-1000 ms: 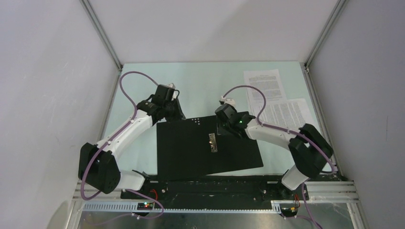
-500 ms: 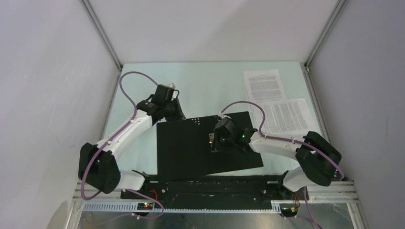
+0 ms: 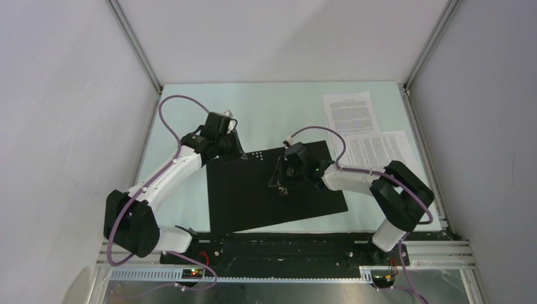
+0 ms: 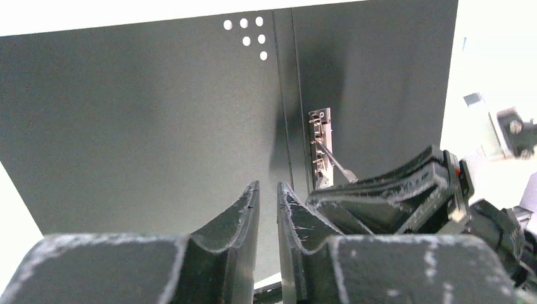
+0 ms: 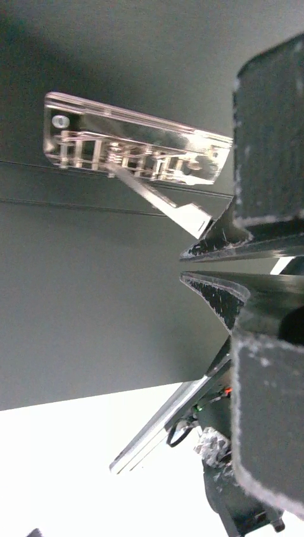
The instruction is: Put the files into the folder
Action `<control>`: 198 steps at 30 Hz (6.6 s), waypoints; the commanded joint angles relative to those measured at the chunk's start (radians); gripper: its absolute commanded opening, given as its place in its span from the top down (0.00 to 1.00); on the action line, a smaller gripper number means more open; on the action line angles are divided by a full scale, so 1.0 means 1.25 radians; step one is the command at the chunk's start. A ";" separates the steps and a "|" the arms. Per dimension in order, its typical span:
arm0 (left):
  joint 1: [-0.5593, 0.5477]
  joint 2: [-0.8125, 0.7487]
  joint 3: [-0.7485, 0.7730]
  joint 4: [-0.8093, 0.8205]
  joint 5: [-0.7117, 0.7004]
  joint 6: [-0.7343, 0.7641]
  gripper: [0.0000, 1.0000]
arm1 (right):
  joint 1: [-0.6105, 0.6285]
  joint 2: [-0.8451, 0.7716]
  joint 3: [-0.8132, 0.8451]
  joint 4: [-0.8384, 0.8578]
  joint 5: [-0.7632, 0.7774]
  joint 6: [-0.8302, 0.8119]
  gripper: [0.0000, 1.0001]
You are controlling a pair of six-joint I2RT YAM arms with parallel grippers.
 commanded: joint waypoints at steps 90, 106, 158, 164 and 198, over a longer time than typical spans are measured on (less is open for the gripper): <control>-0.169 0.339 -0.036 0.501 0.019 -0.130 0.70 | -0.297 -0.260 0.059 -0.344 0.071 -0.169 0.57; -0.315 0.284 0.087 0.156 -0.302 -0.081 0.37 | -0.279 -0.337 0.039 -0.408 0.163 -0.178 0.41; 0.147 0.399 0.196 -0.107 -0.113 0.425 0.33 | -0.283 -0.183 -0.045 -0.175 0.059 -0.148 0.32; 0.143 0.470 0.274 -0.128 -0.131 0.419 0.33 | -0.264 -0.119 0.010 -0.178 0.071 -0.143 0.32; -0.201 0.811 1.021 -0.111 0.106 0.081 0.18 | -0.756 -0.307 -0.129 -0.150 0.132 0.031 0.20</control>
